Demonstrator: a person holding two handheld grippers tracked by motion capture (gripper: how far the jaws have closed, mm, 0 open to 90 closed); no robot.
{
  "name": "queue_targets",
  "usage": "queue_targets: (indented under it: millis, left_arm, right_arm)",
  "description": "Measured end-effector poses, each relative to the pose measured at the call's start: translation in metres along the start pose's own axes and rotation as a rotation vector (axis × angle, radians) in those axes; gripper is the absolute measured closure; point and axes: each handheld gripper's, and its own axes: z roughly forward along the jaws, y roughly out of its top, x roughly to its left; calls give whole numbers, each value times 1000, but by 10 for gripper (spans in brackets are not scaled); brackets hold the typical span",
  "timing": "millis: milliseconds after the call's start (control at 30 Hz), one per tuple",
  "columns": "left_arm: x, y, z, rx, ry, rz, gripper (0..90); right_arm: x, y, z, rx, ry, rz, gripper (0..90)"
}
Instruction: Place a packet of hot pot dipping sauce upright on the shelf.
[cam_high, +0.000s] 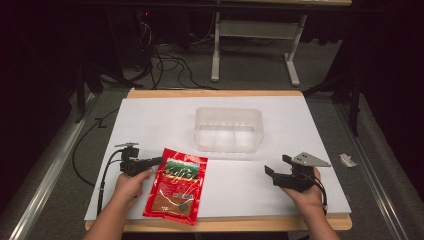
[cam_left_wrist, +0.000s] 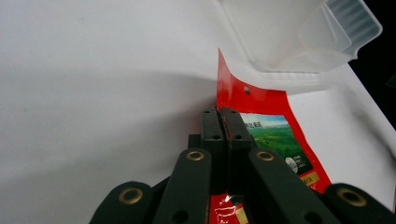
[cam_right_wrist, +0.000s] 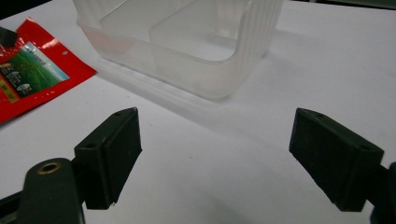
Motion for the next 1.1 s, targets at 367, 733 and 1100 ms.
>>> queue_targets:
  millis: [367, 733, 1100]
  left_arm:
    - [-27, -4, -36, -108, -125, 94, 900]
    - [-48, -7, -45, -137, -217, 135, 900]
    - [-52, -8, -52, -151, -251, 131, 900]
  right_arm:
    - [19, 6, 4, -2, 98, 32, 170]
    - [83, 41, 41, 79, 273, -48, 135]
    - [125, 50, 92, 82, 445, 20, 148]
